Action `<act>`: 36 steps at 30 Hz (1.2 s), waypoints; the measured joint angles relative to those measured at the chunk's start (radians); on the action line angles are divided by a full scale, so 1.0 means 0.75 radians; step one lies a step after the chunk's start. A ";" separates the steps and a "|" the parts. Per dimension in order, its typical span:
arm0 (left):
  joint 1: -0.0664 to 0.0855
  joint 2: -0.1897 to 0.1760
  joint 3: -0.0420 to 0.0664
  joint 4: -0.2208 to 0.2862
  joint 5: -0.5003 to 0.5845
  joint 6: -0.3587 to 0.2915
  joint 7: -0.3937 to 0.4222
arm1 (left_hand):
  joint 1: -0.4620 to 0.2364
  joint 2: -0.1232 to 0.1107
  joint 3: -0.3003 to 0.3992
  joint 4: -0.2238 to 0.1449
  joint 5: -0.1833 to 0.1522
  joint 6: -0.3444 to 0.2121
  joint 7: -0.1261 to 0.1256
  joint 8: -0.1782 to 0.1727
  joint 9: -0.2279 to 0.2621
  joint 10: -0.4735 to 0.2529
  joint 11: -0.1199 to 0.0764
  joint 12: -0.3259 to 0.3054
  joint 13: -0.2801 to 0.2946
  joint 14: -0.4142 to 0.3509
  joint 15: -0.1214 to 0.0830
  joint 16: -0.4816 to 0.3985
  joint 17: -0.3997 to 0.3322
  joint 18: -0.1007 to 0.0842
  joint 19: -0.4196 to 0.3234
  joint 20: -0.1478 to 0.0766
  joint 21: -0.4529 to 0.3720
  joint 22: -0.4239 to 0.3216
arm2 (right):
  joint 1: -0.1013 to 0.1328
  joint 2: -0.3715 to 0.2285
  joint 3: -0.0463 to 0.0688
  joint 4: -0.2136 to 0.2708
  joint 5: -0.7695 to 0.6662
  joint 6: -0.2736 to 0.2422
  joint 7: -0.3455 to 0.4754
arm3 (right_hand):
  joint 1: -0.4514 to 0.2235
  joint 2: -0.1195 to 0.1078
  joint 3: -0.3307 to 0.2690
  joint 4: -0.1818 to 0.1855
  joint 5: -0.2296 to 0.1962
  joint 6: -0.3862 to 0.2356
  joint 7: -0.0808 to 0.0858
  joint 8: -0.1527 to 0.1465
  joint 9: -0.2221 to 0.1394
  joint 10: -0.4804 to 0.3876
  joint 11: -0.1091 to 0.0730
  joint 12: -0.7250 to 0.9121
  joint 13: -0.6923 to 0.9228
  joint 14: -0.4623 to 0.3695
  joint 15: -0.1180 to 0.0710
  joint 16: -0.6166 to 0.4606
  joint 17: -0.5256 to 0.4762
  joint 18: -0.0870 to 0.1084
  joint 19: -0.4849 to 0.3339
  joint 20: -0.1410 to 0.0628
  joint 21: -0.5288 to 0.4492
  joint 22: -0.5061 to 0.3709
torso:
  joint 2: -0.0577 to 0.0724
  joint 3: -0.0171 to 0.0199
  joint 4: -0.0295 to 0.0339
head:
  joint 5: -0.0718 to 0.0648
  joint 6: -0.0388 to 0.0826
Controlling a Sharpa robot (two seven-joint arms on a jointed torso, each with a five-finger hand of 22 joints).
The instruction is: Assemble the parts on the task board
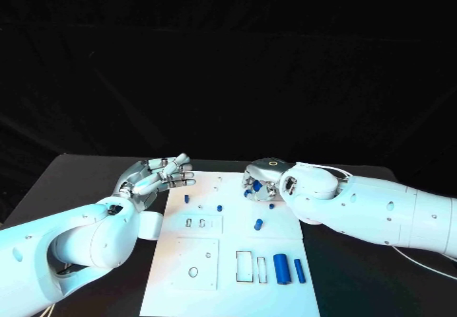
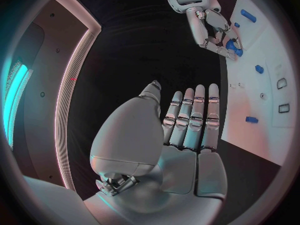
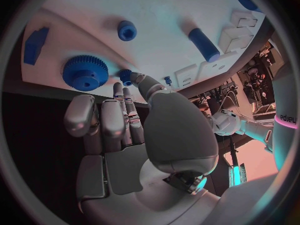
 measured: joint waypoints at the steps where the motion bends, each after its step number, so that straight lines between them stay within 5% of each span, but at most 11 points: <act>1: 0.001 -0.001 0.000 0.001 0.000 0.000 0.000 | 0.000 0.000 0.000 0.000 0.000 0.000 0.000 0.000 0.000 0.000 0.000 -0.001 0.000 0.000 0.000 0.000 0.000 0.000 0.000 0.000 0.000 0.000 | 0.000 0.001 0.000 -0.003 -0.001 0.001 -0.001 | 0.000 0.000 0.006 0.002 0.000 0.003 0.003 0.000 0.000 0.000 0.000 0.000 0.000 0.000 0.000 0.011 0.008 0.000 0.003 0.002 0.009 0.013 | 0.001 0.0000 0.0005 | 0.001 0.000; 4: 0.002 -0.002 0.000 0.002 0.000 0.001 -0.001 | 0.000 0.000 0.000 0.000 0.000 0.000 0.000 0.000 0.000 0.000 0.000 -0.001 0.000 0.000 0.000 0.000 0.000 0.000 0.000 0.000 0.000 0.000 | 0.000 0.002 0.000 -0.005 -0.002 0.002 -0.002 | 0.000 0.000 0.017 0.009 0.000 0.008 0.008 0.000 0.002 0.016 -0.001 0.003 0.000 0.000 0.000 0.047 0.043 -0.021 0.033 0.001 0.050 0.070 | 0.003 -0.0009 0.0022 | 0.003 0.001; 12: 0.004 -0.004 0.000 0.003 0.000 0.001 -0.005 | 0.000 0.000 0.000 0.000 0.000 0.000 0.000 -0.005 0.000 0.000 0.000 -0.001 0.000 0.000 0.000 0.000 0.000 0.000 0.000 0.000 0.006 0.001 | 0.001 0.004 0.001 -0.007 -0.003 0.003 -0.003 | 0.013 0.013 0.050 0.012 -0.010 0.048 0.011 0.012 0.011 0.050 -0.003 0.012 0.000 0.000 0.000 0.110 0.102 -0.022 0.072 0.001 0.122 0.172 | 0.008 -0.0026 0.0045 | 0.005 -0.004; 14: 0.005 -0.004 0.000 0.003 0.000 0.001 -0.006 | 0.000 0.000 0.000 0.000 0.000 0.000 0.000 -0.005 0.000 0.000 0.000 -0.001 0.000 0.000 0.000 0.000 0.000 0.000 0.000 0.000 0.006 0.001 | 0.001 0.004 0.001 -0.007 -0.003 0.003 -0.003 | 0.018 0.018 0.065 0.010 -0.024 0.056 0.012 0.012 0.014 0.053 -0.005 0.015 0.000 0.000 0.000 0.124 0.114 -0.041 0.080 0.001 0.142 0.197 | 0.009 -0.0031 0.0054 | 0.005 -0.004; 36: 0.009 -0.005 0.000 0.002 0.000 0.003 -0.019 | 0.005 0.005 -0.004 -0.004 0.000 0.000 0.000 -0.005 0.000 -0.005 0.005 -0.001 0.000 0.000 0.000 -0.005 0.000 0.000 0.000 0.000 0.006 0.001 | 0.007 0.012 0.005 -0.014 -0.002 0.010 -0.011 | 0.035 0.014 0.113 0.001 -0.047 0.085 0.011 0.022 0.025 0.074 -0.007 0.012 -0.005 0.000 0.000 0.159 0.136 -0.041 0.107 0.003 0.197 0.280 | 0.017 -0.0087 0.0144 | -0.006 -0.003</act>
